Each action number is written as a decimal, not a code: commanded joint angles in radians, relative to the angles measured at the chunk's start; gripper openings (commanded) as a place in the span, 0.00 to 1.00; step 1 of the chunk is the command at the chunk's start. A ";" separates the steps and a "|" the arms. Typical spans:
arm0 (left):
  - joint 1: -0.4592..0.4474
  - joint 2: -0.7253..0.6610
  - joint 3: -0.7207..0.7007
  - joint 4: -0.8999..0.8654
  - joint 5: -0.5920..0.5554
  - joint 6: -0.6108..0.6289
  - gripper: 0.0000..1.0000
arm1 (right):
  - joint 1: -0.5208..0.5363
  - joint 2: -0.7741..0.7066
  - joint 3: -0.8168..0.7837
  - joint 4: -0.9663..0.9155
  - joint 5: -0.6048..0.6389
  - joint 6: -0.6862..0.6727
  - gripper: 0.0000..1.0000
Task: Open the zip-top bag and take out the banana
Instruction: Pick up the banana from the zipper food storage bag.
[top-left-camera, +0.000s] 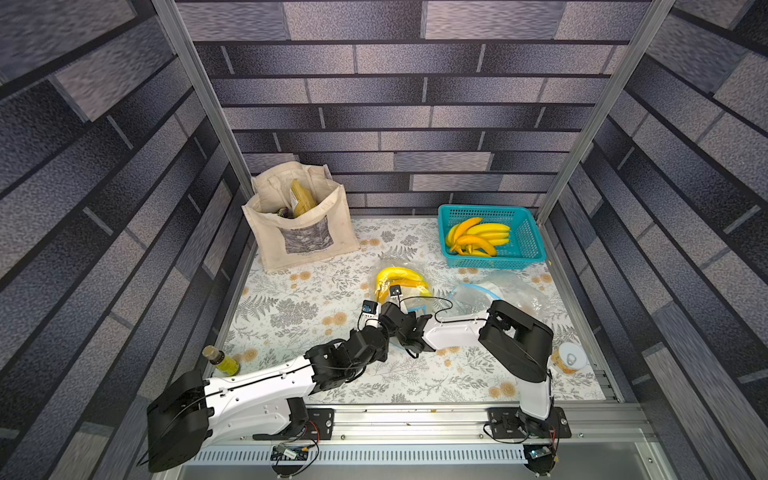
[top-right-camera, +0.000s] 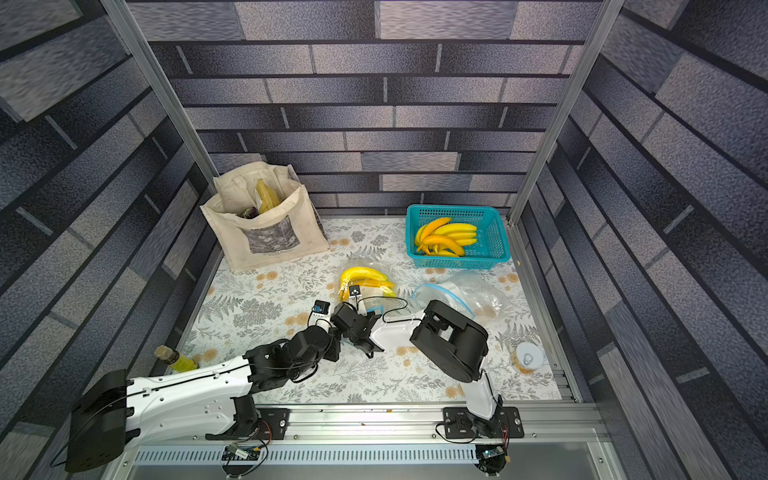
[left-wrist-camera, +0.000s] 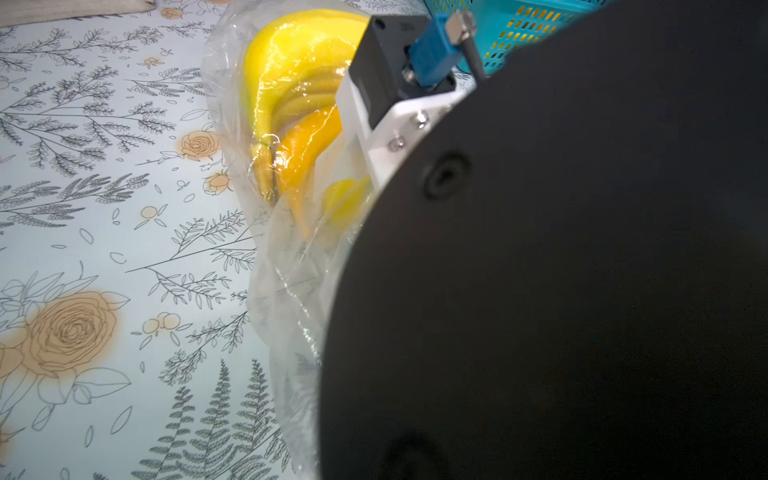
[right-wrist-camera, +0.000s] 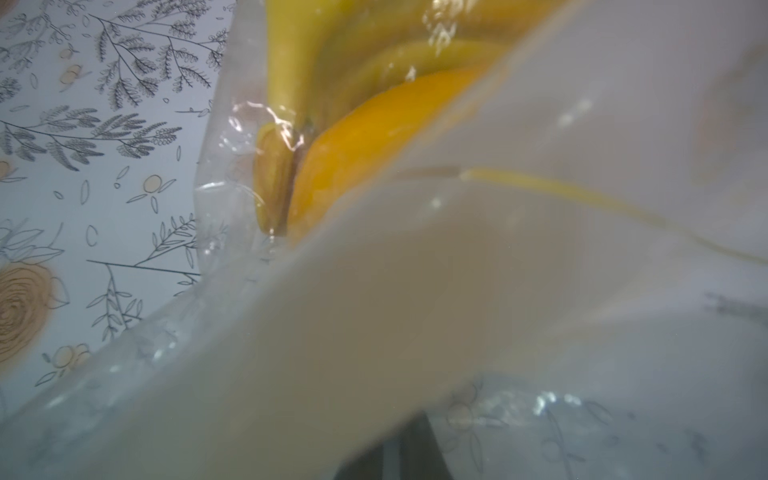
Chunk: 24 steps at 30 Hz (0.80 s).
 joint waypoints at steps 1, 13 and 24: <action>0.036 -0.006 -0.016 -0.032 -0.003 -0.012 0.00 | -0.006 -0.086 -0.062 -0.029 -0.089 -0.038 0.04; 0.182 0.157 0.020 0.085 0.074 0.006 0.00 | 0.003 -0.395 -0.261 -0.060 -0.508 -0.182 0.00; 0.229 0.210 0.055 0.125 0.098 0.020 0.00 | 0.003 -0.783 -0.302 -0.338 -0.704 -0.236 0.00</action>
